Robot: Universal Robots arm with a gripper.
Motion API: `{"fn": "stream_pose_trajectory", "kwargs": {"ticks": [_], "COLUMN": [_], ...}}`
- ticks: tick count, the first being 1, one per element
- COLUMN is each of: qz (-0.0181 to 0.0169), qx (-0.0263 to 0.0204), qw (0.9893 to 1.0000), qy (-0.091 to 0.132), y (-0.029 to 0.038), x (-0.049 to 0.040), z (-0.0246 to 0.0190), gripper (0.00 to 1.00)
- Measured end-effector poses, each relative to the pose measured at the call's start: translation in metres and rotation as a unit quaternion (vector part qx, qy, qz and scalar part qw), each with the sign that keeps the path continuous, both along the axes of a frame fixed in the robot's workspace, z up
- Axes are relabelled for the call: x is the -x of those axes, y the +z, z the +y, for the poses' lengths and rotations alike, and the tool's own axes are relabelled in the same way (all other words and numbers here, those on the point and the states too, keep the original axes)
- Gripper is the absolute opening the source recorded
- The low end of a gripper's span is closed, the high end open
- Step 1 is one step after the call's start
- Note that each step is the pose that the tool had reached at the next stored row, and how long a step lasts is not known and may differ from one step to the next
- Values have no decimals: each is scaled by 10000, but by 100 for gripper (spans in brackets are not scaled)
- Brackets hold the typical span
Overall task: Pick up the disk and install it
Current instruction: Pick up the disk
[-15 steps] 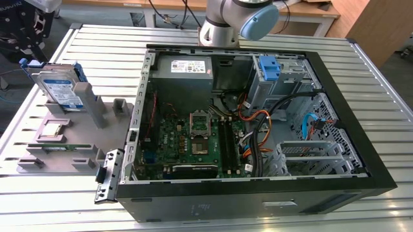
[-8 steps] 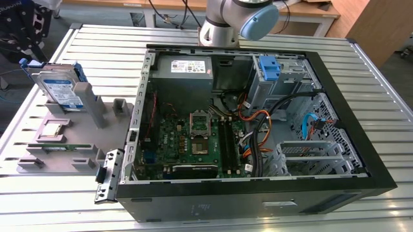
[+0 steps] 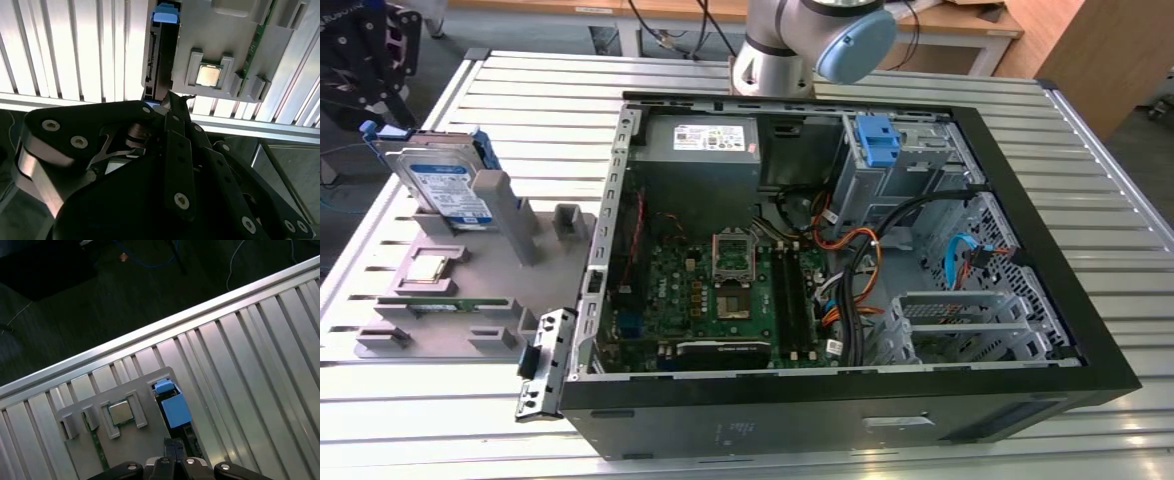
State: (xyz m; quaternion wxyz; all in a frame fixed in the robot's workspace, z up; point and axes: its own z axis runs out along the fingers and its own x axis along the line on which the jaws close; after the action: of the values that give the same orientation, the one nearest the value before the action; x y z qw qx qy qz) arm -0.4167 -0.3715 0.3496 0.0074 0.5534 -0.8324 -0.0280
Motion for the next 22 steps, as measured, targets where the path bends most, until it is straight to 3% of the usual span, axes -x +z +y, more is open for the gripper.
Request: {"fn": "stream_pose_trajectory", "kwargs": {"ticks": [5, 10, 14, 16, 20, 22], "qz": [-3, -16, -18, -54, -171, -174], "qx": [-3, -11, -11, -10, -2, -2], "qw": [9992, 9971, 9962, 9957, 9948, 9948], "qy": [401, 766, 875, 921, 1001, 1003], "y": [-3, -7, -8, -12, -23, -25], "x": [0, 0, 0, 1, 0, -1], "z": [0, 0, 0, 0, 0, 0], "gripper": [11, 11, 11, 11, 11, 11]}}
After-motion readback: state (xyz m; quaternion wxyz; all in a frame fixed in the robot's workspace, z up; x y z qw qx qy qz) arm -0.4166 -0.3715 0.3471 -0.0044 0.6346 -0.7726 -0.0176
